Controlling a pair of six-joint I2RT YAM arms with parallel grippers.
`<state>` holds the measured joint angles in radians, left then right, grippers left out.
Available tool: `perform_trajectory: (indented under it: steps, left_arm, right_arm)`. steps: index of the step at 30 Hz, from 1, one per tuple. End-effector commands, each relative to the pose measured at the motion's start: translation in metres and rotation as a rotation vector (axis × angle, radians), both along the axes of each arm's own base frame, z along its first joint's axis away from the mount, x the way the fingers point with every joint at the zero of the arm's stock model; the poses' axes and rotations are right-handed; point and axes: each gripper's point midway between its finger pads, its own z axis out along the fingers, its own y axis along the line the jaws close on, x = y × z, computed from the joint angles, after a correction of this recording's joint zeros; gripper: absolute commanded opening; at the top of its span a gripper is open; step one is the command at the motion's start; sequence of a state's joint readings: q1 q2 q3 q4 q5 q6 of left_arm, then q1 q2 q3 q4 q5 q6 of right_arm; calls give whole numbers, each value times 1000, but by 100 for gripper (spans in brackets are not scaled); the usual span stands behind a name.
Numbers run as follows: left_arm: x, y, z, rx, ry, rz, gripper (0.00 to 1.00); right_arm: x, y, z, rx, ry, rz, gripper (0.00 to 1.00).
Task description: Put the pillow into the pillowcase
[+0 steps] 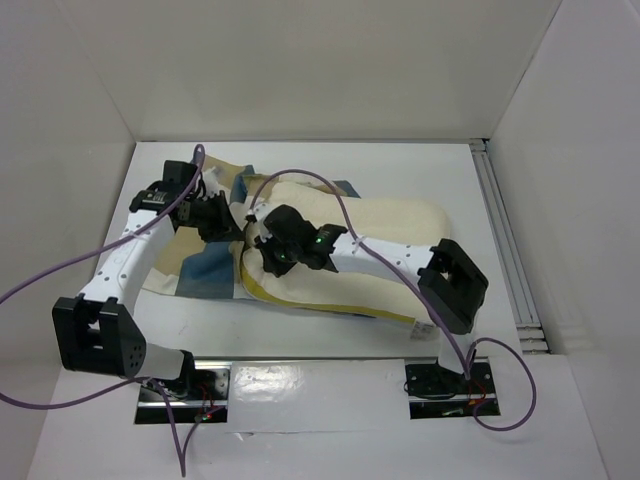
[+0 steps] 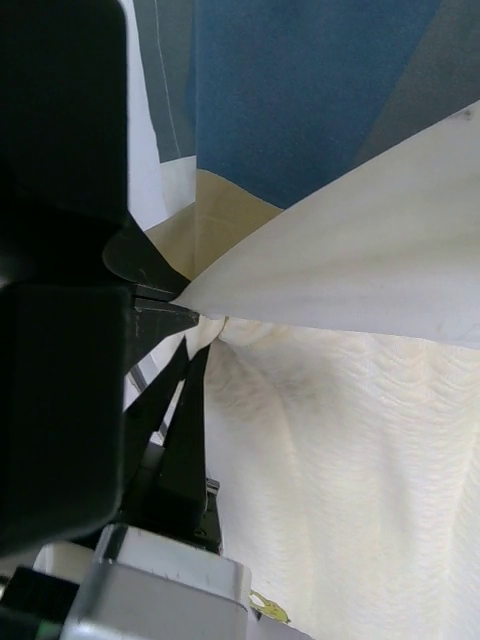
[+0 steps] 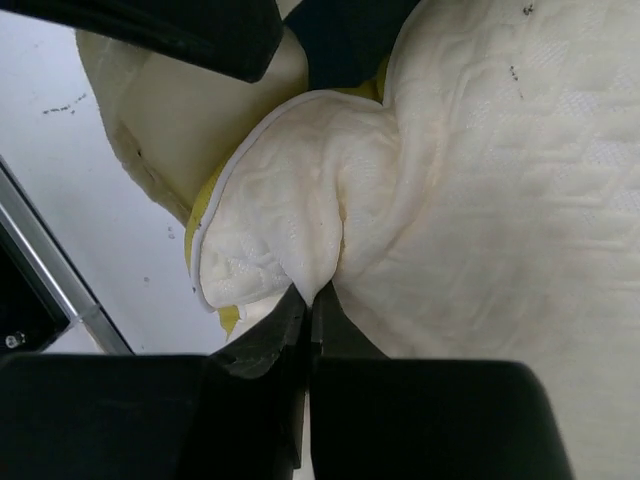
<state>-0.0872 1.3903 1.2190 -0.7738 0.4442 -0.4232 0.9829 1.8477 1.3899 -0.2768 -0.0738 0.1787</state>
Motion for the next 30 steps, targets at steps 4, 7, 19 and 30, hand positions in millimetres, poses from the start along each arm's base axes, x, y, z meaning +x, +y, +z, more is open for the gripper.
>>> perform_trajectory:
  steps: [4,7,19,30]
  left_arm:
    - [-16,-7,17,-57,-43,-45,0]
    - [-20,-8,18,-63,-49,-59,0]
    - [-21,-24,55,-168,-96,-107,0]
    - [13,-17,51,-162,-67,-22,57]
  right_arm:
    - [58,-8,67,98,-102,-152,0]
    - [77,-14,68,74,-75,-206,0]
    - [113,18,7,36,25,-263,0]
    - [87,-22,74,288,58,-277,79]
